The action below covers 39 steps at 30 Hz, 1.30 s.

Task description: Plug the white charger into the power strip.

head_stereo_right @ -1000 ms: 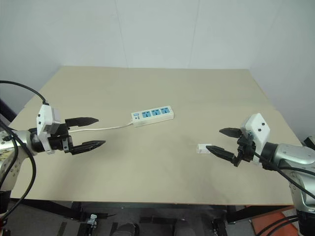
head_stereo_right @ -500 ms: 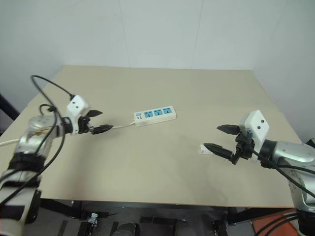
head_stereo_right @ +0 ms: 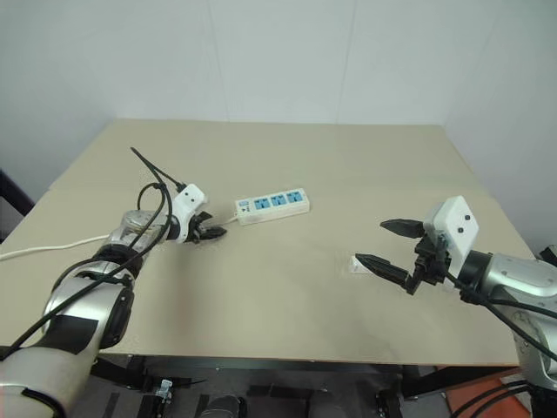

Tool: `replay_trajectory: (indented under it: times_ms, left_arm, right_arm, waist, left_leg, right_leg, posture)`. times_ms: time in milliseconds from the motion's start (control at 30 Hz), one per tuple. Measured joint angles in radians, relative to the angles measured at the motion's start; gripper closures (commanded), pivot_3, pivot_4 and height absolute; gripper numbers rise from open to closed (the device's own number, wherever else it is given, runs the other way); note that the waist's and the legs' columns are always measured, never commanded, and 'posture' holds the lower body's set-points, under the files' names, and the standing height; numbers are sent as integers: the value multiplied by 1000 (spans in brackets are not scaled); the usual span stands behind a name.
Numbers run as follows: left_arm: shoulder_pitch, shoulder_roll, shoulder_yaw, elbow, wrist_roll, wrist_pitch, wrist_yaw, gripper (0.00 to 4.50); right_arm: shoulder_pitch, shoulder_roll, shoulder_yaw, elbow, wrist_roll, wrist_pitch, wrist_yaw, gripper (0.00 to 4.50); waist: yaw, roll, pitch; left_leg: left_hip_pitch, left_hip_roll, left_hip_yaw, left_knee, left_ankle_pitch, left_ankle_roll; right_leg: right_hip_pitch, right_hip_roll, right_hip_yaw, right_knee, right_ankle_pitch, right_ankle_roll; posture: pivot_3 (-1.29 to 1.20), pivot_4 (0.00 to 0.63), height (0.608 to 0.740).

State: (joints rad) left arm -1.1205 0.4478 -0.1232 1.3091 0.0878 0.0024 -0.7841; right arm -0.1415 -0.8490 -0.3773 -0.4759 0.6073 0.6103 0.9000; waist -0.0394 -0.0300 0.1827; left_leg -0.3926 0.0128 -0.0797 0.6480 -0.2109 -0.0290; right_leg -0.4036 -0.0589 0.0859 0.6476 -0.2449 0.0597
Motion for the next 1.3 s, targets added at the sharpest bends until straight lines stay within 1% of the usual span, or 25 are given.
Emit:
replay_trajectory:
  times_ms: [167, 233, 267, 400, 467, 633, 733, 767, 833, 900, 967, 1033, 1067, 1100, 1200, 1300]
  left_arm:
    - [1, -9, 25, 7, 2, 20, -1, 3790]
    - [1, -6, 29, 5, 6, 20, -18, 4379]
    - [1, -4, 30, 5, 7, 21, -25, 4494]
    - [13, 1, 44, -2, 7, 21, -53, 4494]
    - [20, 12, 47, -9, 6, 21, -98, 4494]
    - [69, 45, 51, -55, -8, -13, -312, 4494]
    - [173, 76, 57, -185, -52, -48, -495, 4494]
    - [201, 82, 59, -222, -61, -47, -526, 4494]
    - [352, 121, 66, -456, -113, -12, -591, 4494]
    - [457, 147, 70, -623, -153, 39, -617, 3924]
    - [587, 172, 92, -811, -206, 104, -616, 3445]
    - [680, 192, 105, -944, -248, 164, -611, 2773]
    - [710, 197, 110, -993, -265, 196, -604, 2452]
    - [727, 198, 112, -1025, -279, 220, -593, 2103]
    - [733, 184, 138, -1054, -314, 262, -530, 1079]
    - [684, 124, 173, -1058, -360, 242, -465, 171]
  right_arm:
    - [35, -3, -47, -45, 32, 4, -19, 0]
    - [43, -3, -52, -48, 42, 5, -27, 0]
    - [44, -3, -55, -50, 43, 5, -29, 0]
    - [44, -3, -58, -55, 44, 5, -36, 0]
    - [42, -3, -57, -55, 44, 5, -36, 0]
    - [41, -3, -57, -55, 44, 5, -37, 0]
    - [43, -3, -57, -57, 44, 5, -37, 0]
    - [43, -3, -57, -57, 44, 5, -37, 0]
    - [43, -3, -52, -60, 44, 5, -37, 0]
    - [40, -3, -46, -60, 44, 5, -37, 0]
    - [36, -3, -37, -57, 44, 5, -37, 0]
    - [31, -3, -29, -53, 44, 5, -36, 0]
    - [28, -3, -26, -51, 44, 4, -35, 0]
    - [23, -3, -23, -47, 44, 4, -34, 0]
    - [-6, -3, -13, -34, 44, 3, -34, 0]
    - [-19, -1, 12, -25, 44, 3, -36, 0]
  waist:
    - [-1, 0, -1]
    - [-4, 0, -1]
    - [-5, 0, -2]
    - [-4, 0, -2]
    - [-5, 0, -2]
    - [-5, 1, -2]
    - [-4, 2, -3]
    - [-3, 2, -3]
    - [-8, 2, -3]
    - [-7, 3, -3]
    - [-7, 4, -4]
    - [-5, 4, -4]
    - [-4, 4, -4]
    - [-1, 4, -4]
    - [3, 3, -4]
    - [8, 3, -4]
  left_leg:
    - [1, 0, 0, -1, 0, 0]
    - [2, 0, 0, -1, 0, 0]
    - [2, 0, 0, -2, 0, 0]
    - [2, 0, 1, -2, 0, 0]
    - [2, 0, 1, -2, 0, 0]
    - [3, 0, 1, -3, 0, 0]
    - [3, 0, 1, -3, 0, 0]
    - [3, 0, 1, -3, 0, 0]
    - [3, 1, 2, -4, 0, 0]
    - [3, 1, 2, -4, -1, 0]
    - [4, 2, 2, -4, -1, 0]
    - [4, 2, 2, -4, -1, 0]
    - [4, 2, 2, -4, 0, 0]
    - [4, 2, 2, -3, 0, 0]
    - [3, 2, 2, -3, 0, 0]
    - [2, 1, 2, -3, 0, 0]
  right_leg:
    - [1, 0, 0, 0, -1, 1]
    - [1, 0, 1, 0, -1, 1]
    - [1, 0, 1, 0, -1, 1]
    - [1, 0, 1, 0, -1, 1]
    - [1, 0, 1, 0, -1, 1]
    - [1, 0, 1, 0, -1, 0]
    - [1, 0, 1, 0, 1, -4]
    - [1, 0, 1, 0, 1, -5]
    - [1, 0, 2, 0, 2, -7]
    - [0, 0, 2, 0, 2, -7]
    - [1, 0, 3, 1, 2, -7]
    - [1, 0, 2, 1, 2, -6]
    - [1, 0, 2, 1, 0, -4]
    - [1, 0, 2, 0, -2, -1]
    - [1, 0, 2, -1, -2, 0]
    - [0, 0, 2, -2, -1, -2]
  posture:
    - [0, 150, 740]
    - [0, 150, 740]
    - [0, 150, 740]
    - [0, 150, 740]
    - [0, 150, 740]
    - [0, 150, 740]
    - [0, 150, 740]
    - [0, 150, 740]
    - [0, 150, 740]
    - [0, 150, 740]
    - [0, 150, 740]
    - [0, 150, 740]
    - [0, 150, 740]
    - [0, 150, 740]
    - [0, 150, 740]
    - [0, 150, 740]
